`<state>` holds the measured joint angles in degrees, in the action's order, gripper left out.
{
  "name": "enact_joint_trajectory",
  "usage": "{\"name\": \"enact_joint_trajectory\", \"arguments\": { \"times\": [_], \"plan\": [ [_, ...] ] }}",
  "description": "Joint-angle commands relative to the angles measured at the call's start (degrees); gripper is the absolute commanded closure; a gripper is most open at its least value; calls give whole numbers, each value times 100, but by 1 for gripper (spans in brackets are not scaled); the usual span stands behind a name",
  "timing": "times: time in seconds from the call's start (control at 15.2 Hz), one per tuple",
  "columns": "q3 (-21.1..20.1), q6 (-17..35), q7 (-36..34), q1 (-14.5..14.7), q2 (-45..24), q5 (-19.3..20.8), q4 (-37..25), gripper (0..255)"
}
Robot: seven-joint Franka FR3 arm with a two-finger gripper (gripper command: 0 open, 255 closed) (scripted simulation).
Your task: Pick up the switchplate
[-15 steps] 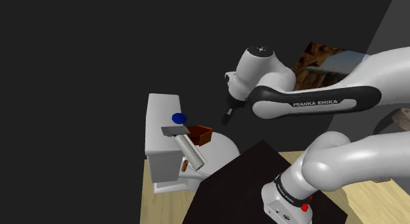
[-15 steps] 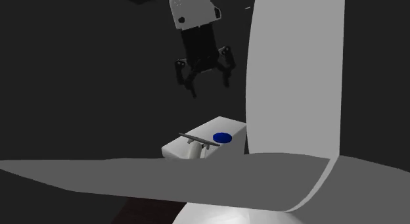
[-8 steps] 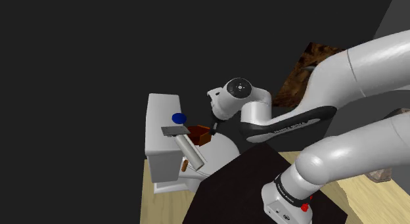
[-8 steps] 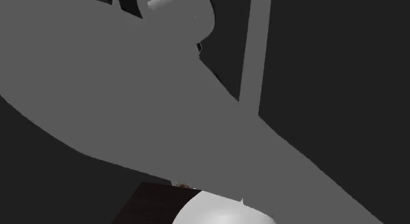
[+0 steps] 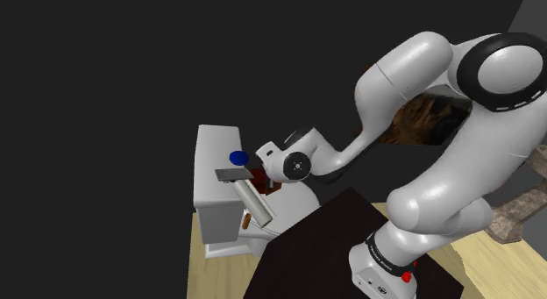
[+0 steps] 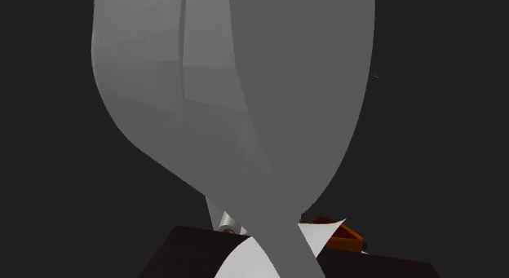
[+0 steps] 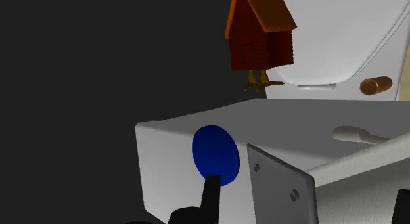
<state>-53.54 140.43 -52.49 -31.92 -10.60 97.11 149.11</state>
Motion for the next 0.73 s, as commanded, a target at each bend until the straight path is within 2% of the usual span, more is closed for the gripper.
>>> {"name": "enact_joint_trajectory", "arguments": {
  "times": [0.0, 0.26, 0.66],
  "plan": [
    [222, -825, -391, 315, -867, 1145, -272, 0],
    [910, -1932, -502, 1024, -2120, 2643, -779, 0],
    [1162, -2210, -658, 1227, -2617, 2957, -948, 0]
  ]
}}
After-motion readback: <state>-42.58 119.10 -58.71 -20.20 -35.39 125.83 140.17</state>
